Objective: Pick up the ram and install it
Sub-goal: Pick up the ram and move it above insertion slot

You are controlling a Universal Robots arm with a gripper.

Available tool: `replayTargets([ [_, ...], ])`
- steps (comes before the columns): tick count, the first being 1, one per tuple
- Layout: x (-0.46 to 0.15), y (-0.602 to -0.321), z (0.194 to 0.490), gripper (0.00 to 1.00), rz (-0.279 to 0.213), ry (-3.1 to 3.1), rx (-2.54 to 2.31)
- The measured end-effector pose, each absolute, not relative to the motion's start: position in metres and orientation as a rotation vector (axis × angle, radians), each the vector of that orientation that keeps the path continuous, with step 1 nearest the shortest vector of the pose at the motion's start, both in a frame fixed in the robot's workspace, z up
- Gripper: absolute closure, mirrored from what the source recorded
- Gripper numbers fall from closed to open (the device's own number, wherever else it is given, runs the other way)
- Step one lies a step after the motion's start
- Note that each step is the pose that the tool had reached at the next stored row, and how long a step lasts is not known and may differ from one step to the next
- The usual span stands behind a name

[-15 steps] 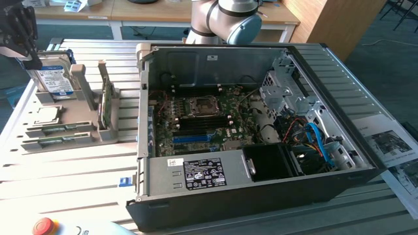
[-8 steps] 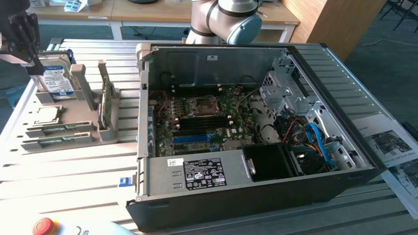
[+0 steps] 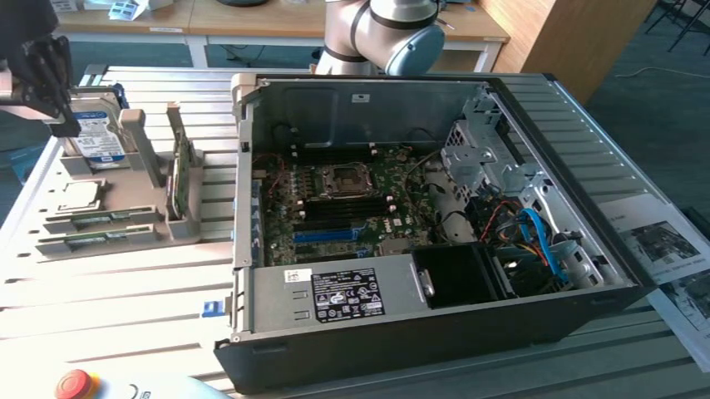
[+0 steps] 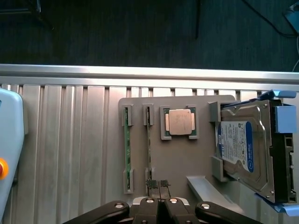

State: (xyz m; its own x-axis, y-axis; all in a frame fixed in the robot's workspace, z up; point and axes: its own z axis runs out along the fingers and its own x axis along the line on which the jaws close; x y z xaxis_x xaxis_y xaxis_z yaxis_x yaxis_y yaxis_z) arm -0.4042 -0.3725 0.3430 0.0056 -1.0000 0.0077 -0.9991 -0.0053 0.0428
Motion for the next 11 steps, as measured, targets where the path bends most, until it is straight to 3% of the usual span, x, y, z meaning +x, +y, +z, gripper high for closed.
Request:
replayTargets([
  [11,-0.405,-0.373,0.326,0.89,-0.038,-2.190,2.202],
])
